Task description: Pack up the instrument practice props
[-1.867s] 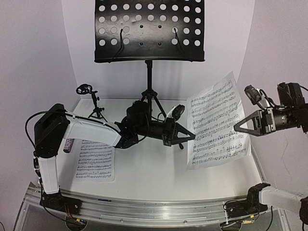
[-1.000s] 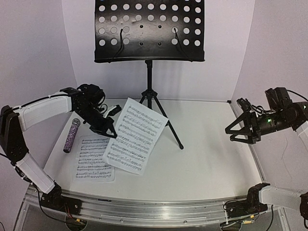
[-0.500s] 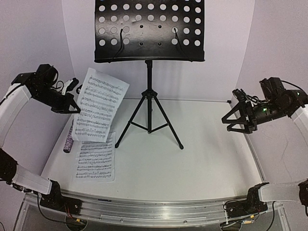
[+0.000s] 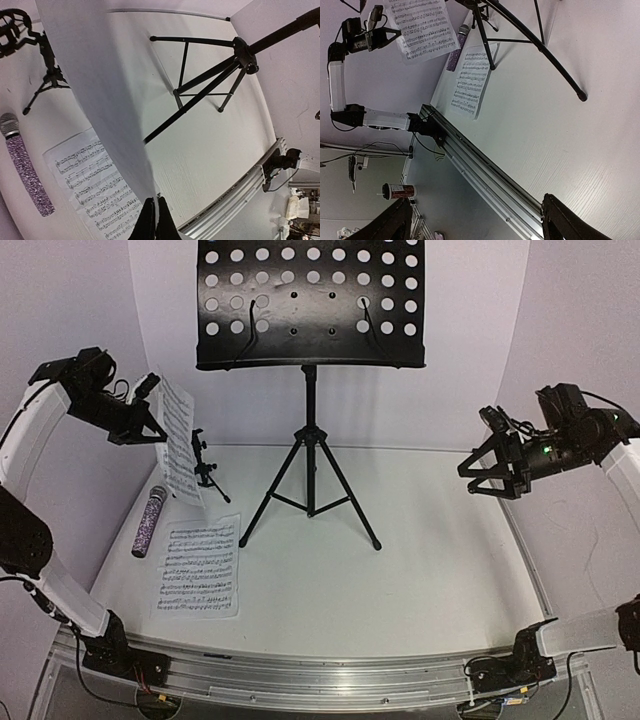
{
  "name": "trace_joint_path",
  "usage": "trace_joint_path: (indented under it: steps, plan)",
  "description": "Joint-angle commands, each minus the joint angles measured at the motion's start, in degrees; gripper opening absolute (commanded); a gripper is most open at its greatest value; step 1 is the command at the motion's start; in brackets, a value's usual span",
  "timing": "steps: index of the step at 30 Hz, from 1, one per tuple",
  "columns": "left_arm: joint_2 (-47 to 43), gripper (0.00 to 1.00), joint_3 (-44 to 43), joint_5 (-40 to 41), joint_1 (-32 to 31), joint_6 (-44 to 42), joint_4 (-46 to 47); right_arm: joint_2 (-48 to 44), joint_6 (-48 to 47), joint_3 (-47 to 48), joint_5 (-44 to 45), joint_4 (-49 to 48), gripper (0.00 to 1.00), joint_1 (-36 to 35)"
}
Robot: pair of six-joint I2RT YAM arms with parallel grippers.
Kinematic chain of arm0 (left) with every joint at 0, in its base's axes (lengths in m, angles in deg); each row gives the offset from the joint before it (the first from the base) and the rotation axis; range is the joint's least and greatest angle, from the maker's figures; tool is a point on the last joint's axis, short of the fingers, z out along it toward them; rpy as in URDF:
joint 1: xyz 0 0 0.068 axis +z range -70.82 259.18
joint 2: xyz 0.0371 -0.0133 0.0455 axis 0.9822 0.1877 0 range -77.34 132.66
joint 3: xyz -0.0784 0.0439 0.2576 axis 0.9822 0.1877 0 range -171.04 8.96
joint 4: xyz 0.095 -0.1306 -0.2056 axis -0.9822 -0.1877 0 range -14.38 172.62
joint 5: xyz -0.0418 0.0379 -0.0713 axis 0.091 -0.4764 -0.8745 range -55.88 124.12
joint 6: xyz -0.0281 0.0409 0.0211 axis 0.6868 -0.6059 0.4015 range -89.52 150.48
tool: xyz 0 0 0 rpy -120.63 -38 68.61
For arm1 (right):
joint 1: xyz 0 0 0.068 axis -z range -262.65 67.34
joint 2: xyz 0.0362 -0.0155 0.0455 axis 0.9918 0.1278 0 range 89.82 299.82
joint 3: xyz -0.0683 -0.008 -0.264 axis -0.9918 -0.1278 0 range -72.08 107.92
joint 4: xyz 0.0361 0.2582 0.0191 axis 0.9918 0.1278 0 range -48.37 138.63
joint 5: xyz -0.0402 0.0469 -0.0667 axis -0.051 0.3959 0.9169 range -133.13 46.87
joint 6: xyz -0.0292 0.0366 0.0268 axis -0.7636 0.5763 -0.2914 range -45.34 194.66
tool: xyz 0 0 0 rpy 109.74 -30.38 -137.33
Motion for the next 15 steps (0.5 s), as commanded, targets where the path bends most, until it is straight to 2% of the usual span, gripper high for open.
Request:
trace_joint_path:
  steps: [1,4,9,11,15]
  plan:
    - [1.3,0.0,-1.0,-11.4,0.1,-4.5,-6.4,-0.4,1.7,1.6,-0.4,0.4,0.85,0.0]
    - [-0.3,0.0,2.0,-17.0,0.1,-6.5,-5.9,-0.6,3.0,1.5,0.1,0.4,0.85,-0.1]
    - [-1.1,0.0,3.7,-16.4,0.1,-5.5,-4.7,1.0,3.6,2.9,-0.1,0.3,0.85,-0.1]
    - [-0.3,0.0,3.9,-15.1,0.1,-4.9,-4.5,1.7,3.4,3.1,-0.4,0.4,0.85,-0.1]
    - [3.7,0.0,9.7,-6.7,0.1,-1.8,-0.9,2.1,2.5,2.1,-0.9,0.4,0.85,-0.1]
